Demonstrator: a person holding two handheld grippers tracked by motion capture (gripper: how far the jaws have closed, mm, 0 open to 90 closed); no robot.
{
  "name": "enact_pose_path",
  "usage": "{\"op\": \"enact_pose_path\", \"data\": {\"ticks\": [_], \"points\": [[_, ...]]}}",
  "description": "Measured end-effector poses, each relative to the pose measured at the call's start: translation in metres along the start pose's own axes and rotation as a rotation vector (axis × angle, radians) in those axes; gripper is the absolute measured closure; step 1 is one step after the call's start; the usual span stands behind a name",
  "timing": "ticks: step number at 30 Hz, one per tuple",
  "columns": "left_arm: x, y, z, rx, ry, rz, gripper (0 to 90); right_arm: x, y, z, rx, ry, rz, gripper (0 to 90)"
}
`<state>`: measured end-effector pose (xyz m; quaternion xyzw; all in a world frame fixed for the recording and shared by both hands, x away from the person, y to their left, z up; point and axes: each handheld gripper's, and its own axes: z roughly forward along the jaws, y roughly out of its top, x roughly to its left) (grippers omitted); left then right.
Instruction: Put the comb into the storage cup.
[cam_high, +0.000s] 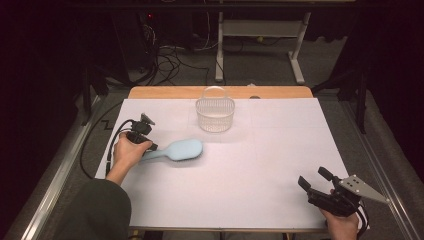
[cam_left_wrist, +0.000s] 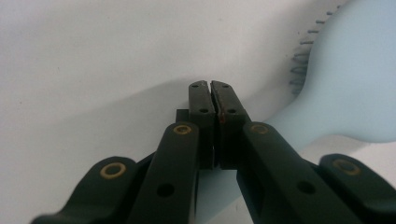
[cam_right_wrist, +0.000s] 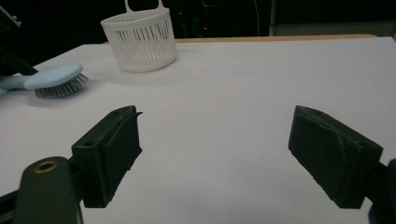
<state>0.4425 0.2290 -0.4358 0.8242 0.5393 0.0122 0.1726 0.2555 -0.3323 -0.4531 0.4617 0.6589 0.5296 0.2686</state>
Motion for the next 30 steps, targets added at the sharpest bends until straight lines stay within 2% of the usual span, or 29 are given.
{"op": "enact_pose_path", "data": {"ticks": [12, 30], "points": [[-0.004, -0.010, -0.003, 0.007, -0.013, 0.013, 87.9, 0.000, 0.000, 0.000, -0.001, -0.001, 0.000, 17.1], [-0.012, -0.030, -0.005, -0.014, -0.050, 0.035, 87.9, 0.000, 0.000, 0.000, 0.000, -0.001, 0.000, 17.1]]}}
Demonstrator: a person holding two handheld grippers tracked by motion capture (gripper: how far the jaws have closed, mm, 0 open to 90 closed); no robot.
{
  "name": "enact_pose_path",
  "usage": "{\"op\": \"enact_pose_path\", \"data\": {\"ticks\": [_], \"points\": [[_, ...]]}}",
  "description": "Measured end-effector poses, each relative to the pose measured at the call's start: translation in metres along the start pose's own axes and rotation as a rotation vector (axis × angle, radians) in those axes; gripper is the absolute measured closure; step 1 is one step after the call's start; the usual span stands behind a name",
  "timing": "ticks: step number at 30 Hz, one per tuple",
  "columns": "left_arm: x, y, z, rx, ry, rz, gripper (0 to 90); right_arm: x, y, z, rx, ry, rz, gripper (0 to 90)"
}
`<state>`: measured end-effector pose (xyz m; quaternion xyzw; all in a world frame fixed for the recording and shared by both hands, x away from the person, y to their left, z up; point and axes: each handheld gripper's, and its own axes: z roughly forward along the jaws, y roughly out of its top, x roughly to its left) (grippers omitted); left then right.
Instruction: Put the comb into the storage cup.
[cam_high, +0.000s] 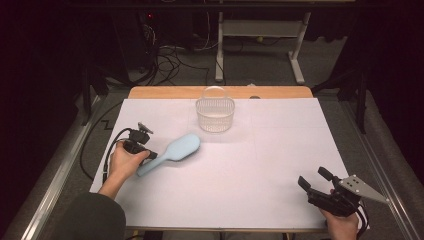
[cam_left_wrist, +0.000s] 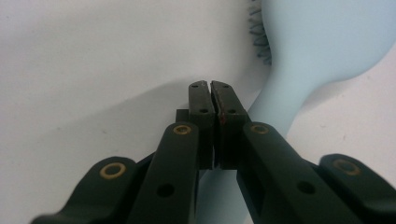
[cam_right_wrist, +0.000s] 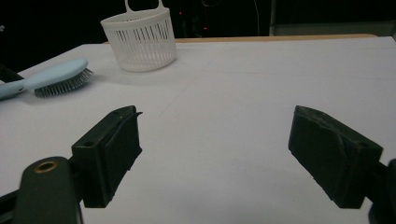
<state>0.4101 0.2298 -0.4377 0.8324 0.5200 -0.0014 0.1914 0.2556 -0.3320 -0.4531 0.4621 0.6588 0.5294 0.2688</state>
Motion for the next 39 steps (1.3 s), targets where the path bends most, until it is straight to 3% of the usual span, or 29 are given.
{"op": "enact_pose_path", "data": {"ticks": [30, 39], "points": [[-0.019, -0.016, -0.001, -0.023, -0.054, 0.032, 86.4, 0.000, 0.000, 0.000, 0.000, 0.000, 0.002, 17.1], [-0.020, -0.019, -0.007, -0.042, -0.038, 0.044, 76.2, 0.000, 0.000, 0.001, 0.004, 0.000, -0.001, 17.1]]}}
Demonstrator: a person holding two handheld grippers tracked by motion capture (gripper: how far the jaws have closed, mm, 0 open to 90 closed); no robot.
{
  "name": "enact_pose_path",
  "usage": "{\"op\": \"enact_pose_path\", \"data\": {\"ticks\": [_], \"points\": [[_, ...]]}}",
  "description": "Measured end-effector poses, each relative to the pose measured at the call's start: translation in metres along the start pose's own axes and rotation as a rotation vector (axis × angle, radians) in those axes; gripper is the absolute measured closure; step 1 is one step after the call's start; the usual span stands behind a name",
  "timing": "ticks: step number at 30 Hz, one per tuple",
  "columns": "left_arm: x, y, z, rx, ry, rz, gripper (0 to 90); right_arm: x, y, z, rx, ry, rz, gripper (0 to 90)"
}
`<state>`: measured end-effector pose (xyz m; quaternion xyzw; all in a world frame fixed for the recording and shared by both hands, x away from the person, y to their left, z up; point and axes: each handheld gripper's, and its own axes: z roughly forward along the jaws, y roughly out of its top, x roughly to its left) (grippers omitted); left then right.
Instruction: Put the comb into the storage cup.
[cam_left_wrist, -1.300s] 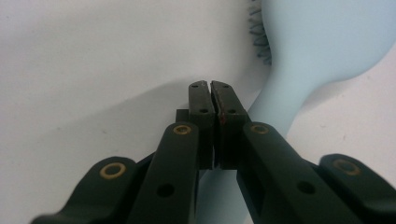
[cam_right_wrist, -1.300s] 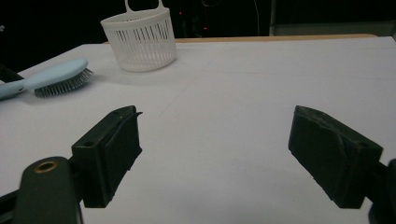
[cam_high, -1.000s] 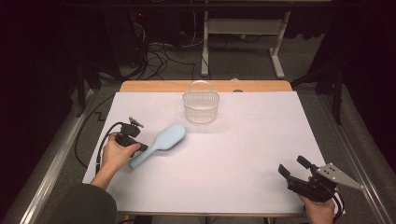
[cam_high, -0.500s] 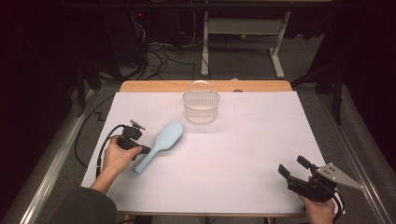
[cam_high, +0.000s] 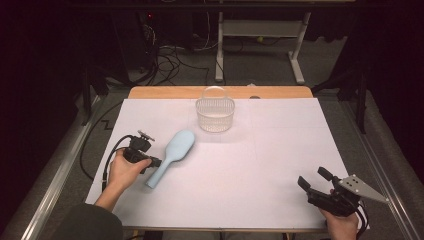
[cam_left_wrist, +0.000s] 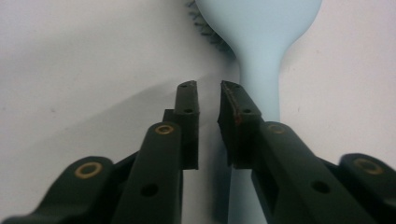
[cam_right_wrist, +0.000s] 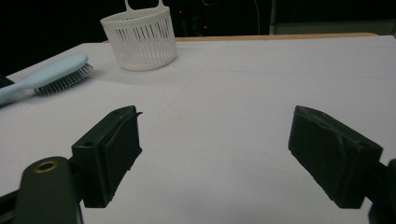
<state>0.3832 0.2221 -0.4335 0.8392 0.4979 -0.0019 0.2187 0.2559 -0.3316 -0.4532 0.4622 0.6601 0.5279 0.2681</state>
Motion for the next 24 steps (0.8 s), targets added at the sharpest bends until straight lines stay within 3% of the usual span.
{"op": "enact_pose_path", "data": {"ticks": [4, 9, 13, 24], "points": [[0.003, -0.003, -0.007, -0.037, -0.006, -0.008, 68.1, 0.000, 0.000, 0.000, 0.000, -0.001, 0.000, 17.1], [0.003, -0.006, -0.014, -0.083, 0.041, -0.013, 55.3, 0.000, 0.000, 0.001, 0.005, 0.002, -0.004, 17.2], [0.001, -0.009, -0.018, -0.130, 0.061, -0.001, 50.1, 0.000, 0.000, 0.001, 0.005, 0.001, -0.003, 17.2], [-0.006, -0.010, -0.017, -0.142, 0.078, 0.042, 50.4, 0.000, 0.000, 0.001, 0.005, 0.001, -0.005, 17.2]]}}
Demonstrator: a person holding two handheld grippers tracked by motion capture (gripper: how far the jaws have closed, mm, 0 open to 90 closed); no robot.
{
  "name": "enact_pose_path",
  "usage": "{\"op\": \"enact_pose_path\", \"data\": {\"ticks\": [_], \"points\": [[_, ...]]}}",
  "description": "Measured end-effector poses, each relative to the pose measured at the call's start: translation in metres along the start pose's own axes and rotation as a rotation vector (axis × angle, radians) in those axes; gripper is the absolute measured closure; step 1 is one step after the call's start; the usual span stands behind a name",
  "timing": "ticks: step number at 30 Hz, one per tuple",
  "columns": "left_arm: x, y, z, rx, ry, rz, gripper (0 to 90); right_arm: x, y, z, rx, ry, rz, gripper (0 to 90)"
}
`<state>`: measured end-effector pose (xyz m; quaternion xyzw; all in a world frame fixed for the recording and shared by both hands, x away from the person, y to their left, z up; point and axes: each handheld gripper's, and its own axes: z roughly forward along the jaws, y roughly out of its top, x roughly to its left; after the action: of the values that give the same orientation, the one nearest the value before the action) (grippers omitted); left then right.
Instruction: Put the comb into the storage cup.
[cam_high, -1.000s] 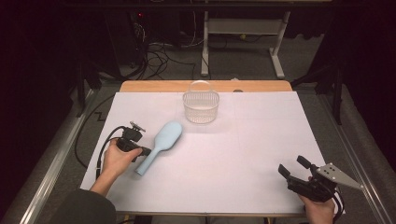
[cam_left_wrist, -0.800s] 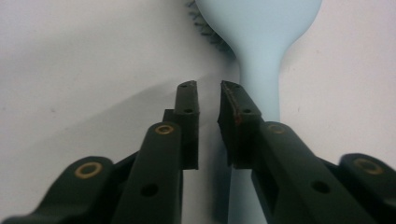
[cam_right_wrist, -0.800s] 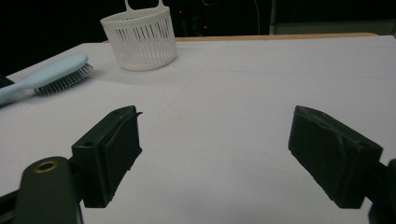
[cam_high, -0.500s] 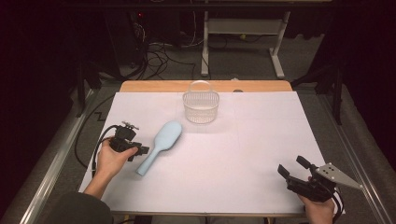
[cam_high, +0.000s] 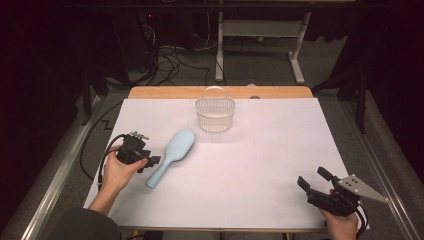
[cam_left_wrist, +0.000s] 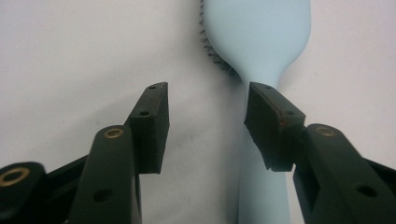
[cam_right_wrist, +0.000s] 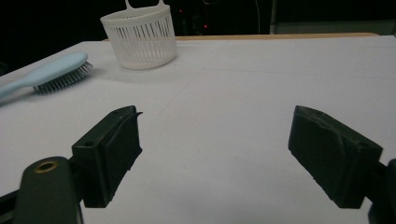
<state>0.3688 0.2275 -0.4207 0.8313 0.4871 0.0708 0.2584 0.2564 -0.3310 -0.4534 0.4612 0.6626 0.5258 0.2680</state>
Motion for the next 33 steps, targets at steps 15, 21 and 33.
{"op": "enact_pose_path", "data": {"ticks": [15, 21, 33], "points": [[-0.013, 0.003, 0.006, -0.005, -0.014, 0.018, 34.9, 0.000, 0.000, 0.000, 0.000, -0.001, -0.002, 17.2], [-0.020, 0.006, 0.015, 0.032, -0.003, 0.033, 30.1, 0.000, 0.000, 0.000, 0.001, -0.001, -0.004, 17.3], [-0.030, 0.010, 0.028, 0.072, 0.038, 0.066, 27.1, 0.000, 0.000, 0.001, 0.001, 0.000, -0.005, 17.3]]}}
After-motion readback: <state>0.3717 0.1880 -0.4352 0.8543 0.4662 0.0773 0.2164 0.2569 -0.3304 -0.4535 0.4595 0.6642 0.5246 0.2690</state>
